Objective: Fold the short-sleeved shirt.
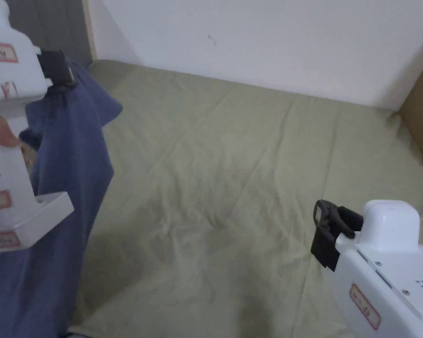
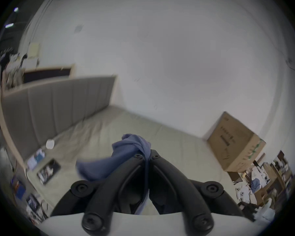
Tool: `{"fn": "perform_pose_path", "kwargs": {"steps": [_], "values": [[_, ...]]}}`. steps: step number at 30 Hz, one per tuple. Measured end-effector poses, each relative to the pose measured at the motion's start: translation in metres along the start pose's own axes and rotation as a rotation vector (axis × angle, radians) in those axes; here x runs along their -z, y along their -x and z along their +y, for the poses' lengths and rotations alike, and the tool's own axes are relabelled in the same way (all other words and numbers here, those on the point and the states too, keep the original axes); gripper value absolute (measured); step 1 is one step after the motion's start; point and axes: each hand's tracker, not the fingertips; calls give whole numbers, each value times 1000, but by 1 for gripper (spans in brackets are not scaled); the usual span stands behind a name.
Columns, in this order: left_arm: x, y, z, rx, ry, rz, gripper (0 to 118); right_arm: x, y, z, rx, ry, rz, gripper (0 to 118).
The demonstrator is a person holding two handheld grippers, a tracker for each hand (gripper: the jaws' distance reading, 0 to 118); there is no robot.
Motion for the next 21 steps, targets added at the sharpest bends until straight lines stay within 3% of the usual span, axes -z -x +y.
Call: {"fn": "perform_pose_path", "kwargs": {"steps": [4, 11, 18, 21], "values": [[-27, -64, 66, 48, -117, -132, 1, -30, -17, 13, -1, -68, -63, 0], [-6, -155, 141, 104, -154, -204, 1, -66, -51, 25, 34, -144, -151, 0], [74, -223, 127, 149, -42, -271, 1, -78, -78, 19, 50, -146, -224, 0], [63, -215, 123, 204, 77, -259, 1, -82, -85, 13, 64, -134, -245, 0]]}}
